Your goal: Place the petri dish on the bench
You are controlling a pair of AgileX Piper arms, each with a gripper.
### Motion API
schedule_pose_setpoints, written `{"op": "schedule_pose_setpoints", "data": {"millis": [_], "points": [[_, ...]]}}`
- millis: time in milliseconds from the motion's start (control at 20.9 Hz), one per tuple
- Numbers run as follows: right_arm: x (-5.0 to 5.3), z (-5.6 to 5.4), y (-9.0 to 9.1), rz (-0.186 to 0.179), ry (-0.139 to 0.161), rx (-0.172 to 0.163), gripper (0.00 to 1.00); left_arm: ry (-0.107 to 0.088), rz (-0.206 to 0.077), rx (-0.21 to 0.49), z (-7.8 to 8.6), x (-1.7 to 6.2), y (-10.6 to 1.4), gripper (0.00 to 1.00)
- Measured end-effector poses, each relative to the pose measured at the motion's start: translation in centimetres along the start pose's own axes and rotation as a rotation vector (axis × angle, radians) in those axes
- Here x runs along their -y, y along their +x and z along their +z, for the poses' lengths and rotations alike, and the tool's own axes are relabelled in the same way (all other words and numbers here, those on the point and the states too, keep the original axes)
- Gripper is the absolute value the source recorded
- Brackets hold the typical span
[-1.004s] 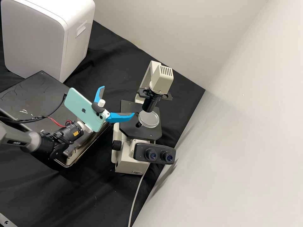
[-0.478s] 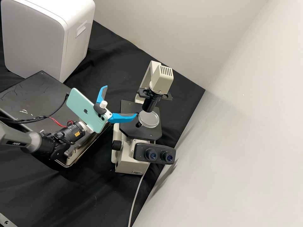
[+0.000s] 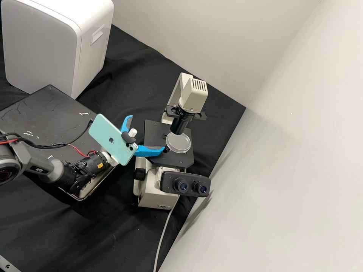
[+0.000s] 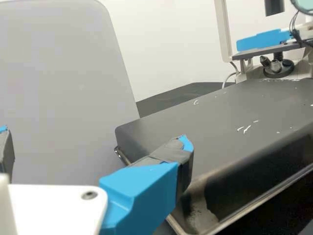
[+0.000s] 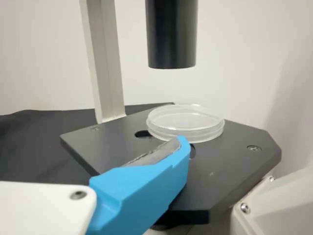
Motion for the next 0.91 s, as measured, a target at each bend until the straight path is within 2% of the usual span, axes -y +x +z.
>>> {"op": "schedule_pose_setpoints", "data": {"millis": [143, 621, 908], "points": [[-0.1, 0.7, 0.6, 0.006, -0.031, 0.015, 1.00, 0.006, -0.008, 0.000, 0.0, 0.16, 0.1, 1.00], [-2.3, 2.5, 1.2, 0.074, -0.034, 0.055, 1.00, 0.009, -0.007, 0.000, 0.0, 0.15, 0.1, 1.00], [-3.1, 3.4, 2.1, 0.090, -0.035, 0.083, 1.00, 0.004, -0.005, -0.009, -0.2, 0.13, 0.2, 1.00]]}}
